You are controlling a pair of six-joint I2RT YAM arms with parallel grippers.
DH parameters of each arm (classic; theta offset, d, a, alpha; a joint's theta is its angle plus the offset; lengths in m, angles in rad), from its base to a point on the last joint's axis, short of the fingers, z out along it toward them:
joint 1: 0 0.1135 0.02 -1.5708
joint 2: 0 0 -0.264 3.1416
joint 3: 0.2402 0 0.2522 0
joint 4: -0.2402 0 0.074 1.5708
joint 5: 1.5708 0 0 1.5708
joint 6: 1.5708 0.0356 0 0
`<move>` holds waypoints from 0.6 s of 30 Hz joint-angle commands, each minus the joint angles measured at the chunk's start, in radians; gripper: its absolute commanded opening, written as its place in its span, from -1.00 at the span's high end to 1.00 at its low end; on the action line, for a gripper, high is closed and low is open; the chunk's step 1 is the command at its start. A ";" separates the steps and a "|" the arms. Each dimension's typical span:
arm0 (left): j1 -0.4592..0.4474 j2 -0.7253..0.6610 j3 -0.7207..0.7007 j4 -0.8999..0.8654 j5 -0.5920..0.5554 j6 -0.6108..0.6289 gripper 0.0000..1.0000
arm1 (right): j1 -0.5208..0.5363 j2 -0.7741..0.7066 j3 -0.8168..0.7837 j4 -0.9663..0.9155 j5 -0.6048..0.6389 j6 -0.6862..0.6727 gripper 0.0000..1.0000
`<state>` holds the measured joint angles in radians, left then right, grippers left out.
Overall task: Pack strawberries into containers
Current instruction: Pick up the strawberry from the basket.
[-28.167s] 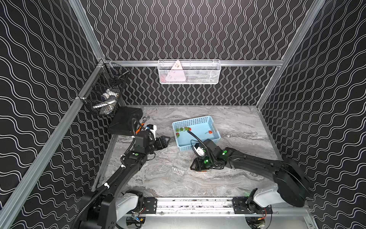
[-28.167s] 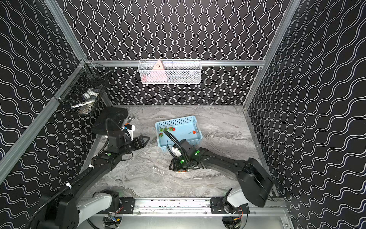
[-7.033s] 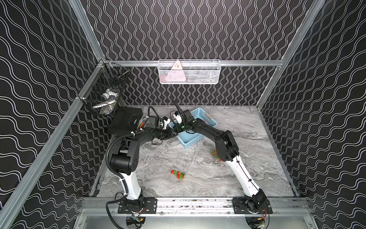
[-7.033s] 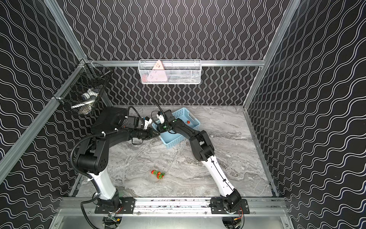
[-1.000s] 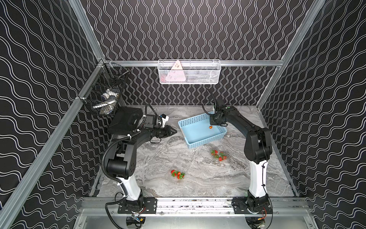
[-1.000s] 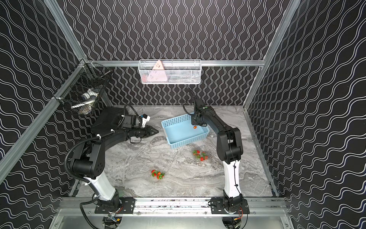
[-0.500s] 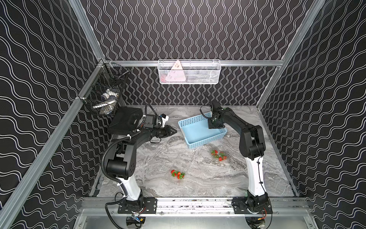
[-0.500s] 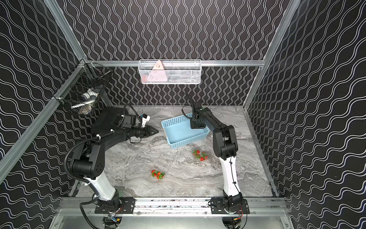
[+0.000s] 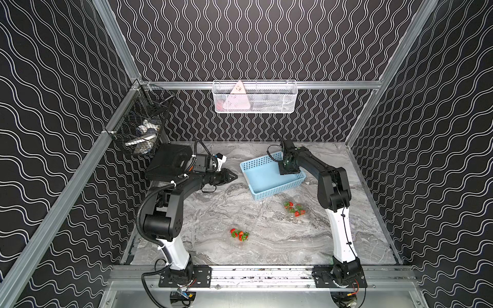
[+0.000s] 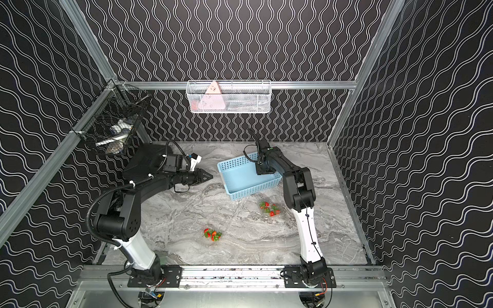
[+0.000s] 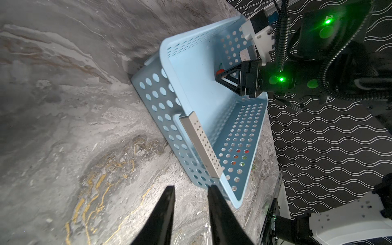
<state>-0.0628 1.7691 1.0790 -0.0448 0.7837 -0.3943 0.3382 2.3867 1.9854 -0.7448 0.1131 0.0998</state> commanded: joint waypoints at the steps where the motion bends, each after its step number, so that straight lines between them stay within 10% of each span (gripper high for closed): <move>1: 0.003 0.008 0.006 -0.004 0.016 0.014 0.35 | 0.000 0.019 0.010 0.010 -0.013 -0.018 0.08; 18: 0.003 0.003 0.006 -0.002 0.014 0.012 0.35 | 0.000 -0.047 -0.016 0.003 -0.021 -0.017 0.74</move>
<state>-0.0620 1.7725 1.0798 -0.0475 0.7837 -0.3939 0.3386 2.3695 1.9694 -0.7116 0.0914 0.0917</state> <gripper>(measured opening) 0.325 0.249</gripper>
